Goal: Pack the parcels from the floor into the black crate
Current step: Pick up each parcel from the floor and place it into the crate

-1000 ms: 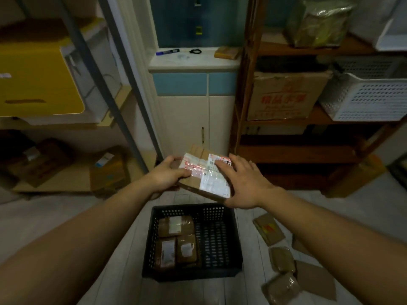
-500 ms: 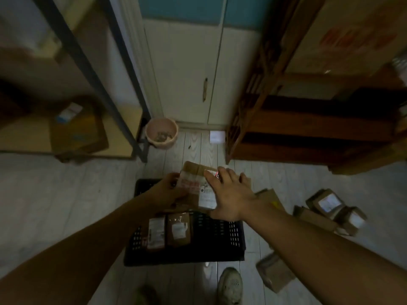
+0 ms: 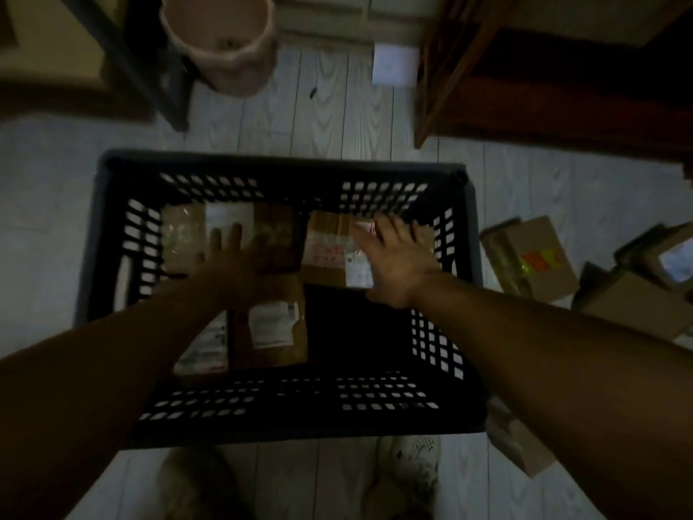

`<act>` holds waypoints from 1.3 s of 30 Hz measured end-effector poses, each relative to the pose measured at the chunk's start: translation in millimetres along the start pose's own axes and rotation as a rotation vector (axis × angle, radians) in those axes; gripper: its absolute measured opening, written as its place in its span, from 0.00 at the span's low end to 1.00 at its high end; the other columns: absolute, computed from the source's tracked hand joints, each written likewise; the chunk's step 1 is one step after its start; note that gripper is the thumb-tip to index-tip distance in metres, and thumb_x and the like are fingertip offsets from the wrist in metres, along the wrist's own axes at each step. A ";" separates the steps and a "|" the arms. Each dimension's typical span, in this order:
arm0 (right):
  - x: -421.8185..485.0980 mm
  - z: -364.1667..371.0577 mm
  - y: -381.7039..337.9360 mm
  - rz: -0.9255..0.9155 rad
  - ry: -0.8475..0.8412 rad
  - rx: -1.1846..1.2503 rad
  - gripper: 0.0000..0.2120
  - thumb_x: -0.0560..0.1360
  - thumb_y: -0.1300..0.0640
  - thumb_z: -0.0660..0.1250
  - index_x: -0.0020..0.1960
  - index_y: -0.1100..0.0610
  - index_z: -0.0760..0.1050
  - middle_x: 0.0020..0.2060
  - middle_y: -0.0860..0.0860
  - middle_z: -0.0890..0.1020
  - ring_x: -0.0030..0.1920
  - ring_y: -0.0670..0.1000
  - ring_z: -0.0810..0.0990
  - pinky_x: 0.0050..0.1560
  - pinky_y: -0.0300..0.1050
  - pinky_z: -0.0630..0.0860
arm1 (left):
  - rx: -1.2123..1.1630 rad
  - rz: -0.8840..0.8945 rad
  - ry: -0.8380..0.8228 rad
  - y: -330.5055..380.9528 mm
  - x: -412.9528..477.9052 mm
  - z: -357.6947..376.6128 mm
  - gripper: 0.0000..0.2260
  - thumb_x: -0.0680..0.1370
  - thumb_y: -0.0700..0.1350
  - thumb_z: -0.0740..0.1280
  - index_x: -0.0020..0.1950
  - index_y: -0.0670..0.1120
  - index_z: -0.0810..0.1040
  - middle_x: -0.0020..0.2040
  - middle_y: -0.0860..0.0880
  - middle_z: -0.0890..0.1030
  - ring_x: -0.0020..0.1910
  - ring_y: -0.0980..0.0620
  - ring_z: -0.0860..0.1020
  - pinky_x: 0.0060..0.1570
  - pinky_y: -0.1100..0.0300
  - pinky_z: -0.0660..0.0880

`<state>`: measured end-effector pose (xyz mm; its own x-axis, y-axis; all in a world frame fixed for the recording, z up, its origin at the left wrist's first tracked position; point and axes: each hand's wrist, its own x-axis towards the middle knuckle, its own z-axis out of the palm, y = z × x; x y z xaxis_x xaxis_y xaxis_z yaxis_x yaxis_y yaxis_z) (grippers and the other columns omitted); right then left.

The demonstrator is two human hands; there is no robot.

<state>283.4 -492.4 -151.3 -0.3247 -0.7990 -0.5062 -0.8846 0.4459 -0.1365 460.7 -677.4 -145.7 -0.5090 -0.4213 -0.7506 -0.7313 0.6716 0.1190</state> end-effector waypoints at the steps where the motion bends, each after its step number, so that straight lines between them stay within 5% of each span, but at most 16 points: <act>1: 9.4 11.8 3.3 0.006 0.007 0.014 0.50 0.66 0.39 0.70 0.77 0.48 0.43 0.75 0.57 0.53 0.75 0.60 0.52 0.73 0.61 0.50 | 0.000 0.006 0.020 -1.0 11.4 13.5 0.44 0.69 0.70 0.59 0.77 0.56 0.40 0.78 0.47 0.37 0.75 0.38 0.37 0.72 0.36 0.44; 3: 25.4 29.1 9.6 0.014 0.002 0.109 0.45 0.71 0.44 0.68 0.78 0.52 0.46 0.73 0.59 0.61 0.72 0.62 0.60 0.72 0.56 0.58 | 0.001 0.020 0.067 -4.6 28.0 34.1 0.44 0.71 0.68 0.62 0.76 0.59 0.37 0.77 0.49 0.35 0.75 0.40 0.35 0.71 0.34 0.44; 6: 39.7 49.8 6.6 0.007 -0.061 0.291 0.41 0.75 0.47 0.66 0.78 0.53 0.46 0.74 0.60 0.59 0.72 0.62 0.61 0.70 0.51 0.62 | -0.011 0.025 0.101 -10.8 39.2 53.3 0.47 0.67 0.70 0.63 0.74 0.62 0.35 0.76 0.51 0.32 0.75 0.42 0.33 0.70 0.32 0.42; 12: 62.0 61.4 4.3 -0.034 0.038 0.401 0.52 0.66 0.47 0.76 0.78 0.54 0.46 0.77 0.58 0.48 0.77 0.57 0.47 0.75 0.47 0.49 | 0.032 0.015 0.122 -13.9 36.8 54.3 0.49 0.65 0.72 0.63 0.75 0.62 0.38 0.76 0.53 0.33 0.75 0.44 0.32 0.71 0.33 0.44; 18: 73.1 49.7 12.3 -0.055 -0.047 0.479 0.54 0.62 0.47 0.77 0.77 0.50 0.46 0.73 0.53 0.61 0.71 0.54 0.64 0.67 0.42 0.61 | 0.102 0.047 0.131 -14.8 36.8 49.1 0.49 0.63 0.74 0.62 0.76 0.61 0.40 0.77 0.51 0.34 0.74 0.42 0.30 0.70 0.32 0.44; 27: 78.4 58.9 0.7 -0.069 -0.063 0.551 0.61 0.61 0.42 0.77 0.78 0.47 0.37 0.77 0.53 0.52 0.76 0.56 0.55 0.75 0.53 0.58 | 0.098 0.076 0.091 -17.7 41.1 47.6 0.54 0.55 0.77 0.55 0.76 0.59 0.39 0.77 0.50 0.34 0.72 0.43 0.27 0.69 0.31 0.42; 30: 70.4 51.6 0.9 -0.067 0.047 0.395 0.59 0.62 0.39 0.75 0.78 0.47 0.39 0.74 0.58 0.56 0.73 0.61 0.57 0.72 0.58 0.60 | 0.092 0.078 0.097 -17.3 40.4 50.0 0.52 0.59 0.76 0.60 0.76 0.60 0.40 0.77 0.51 0.34 0.72 0.44 0.27 0.69 0.31 0.42; 33: 63.6 48.0 4.8 -0.020 0.064 0.091 0.55 0.66 0.41 0.72 0.77 0.47 0.36 0.74 0.60 0.49 0.74 0.63 0.48 0.73 0.57 0.50 | 0.085 0.064 0.087 -17.6 41.4 49.7 0.51 0.61 0.75 0.62 0.76 0.60 0.40 0.77 0.50 0.33 0.72 0.43 0.26 0.69 0.31 0.42; 39: 82.5 70.0 0.4 -0.018 -0.018 -0.140 0.49 0.70 0.53 0.69 0.77 0.47 0.38 0.76 0.61 0.46 0.75 0.64 0.43 0.74 0.63 0.43 | 0.090 0.086 0.085 -20.8 44.0 53.2 0.53 0.56 0.77 0.54 0.76 0.60 0.39 0.76 0.50 0.32 0.71 0.43 0.25 0.69 0.30 0.41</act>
<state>279.7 -529.9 -252.7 -0.3033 -0.7984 -0.5201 -0.9287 0.3700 -0.0263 477.6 -677.5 -215.8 -0.6077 -0.4073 -0.6818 -0.6416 0.7577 0.1192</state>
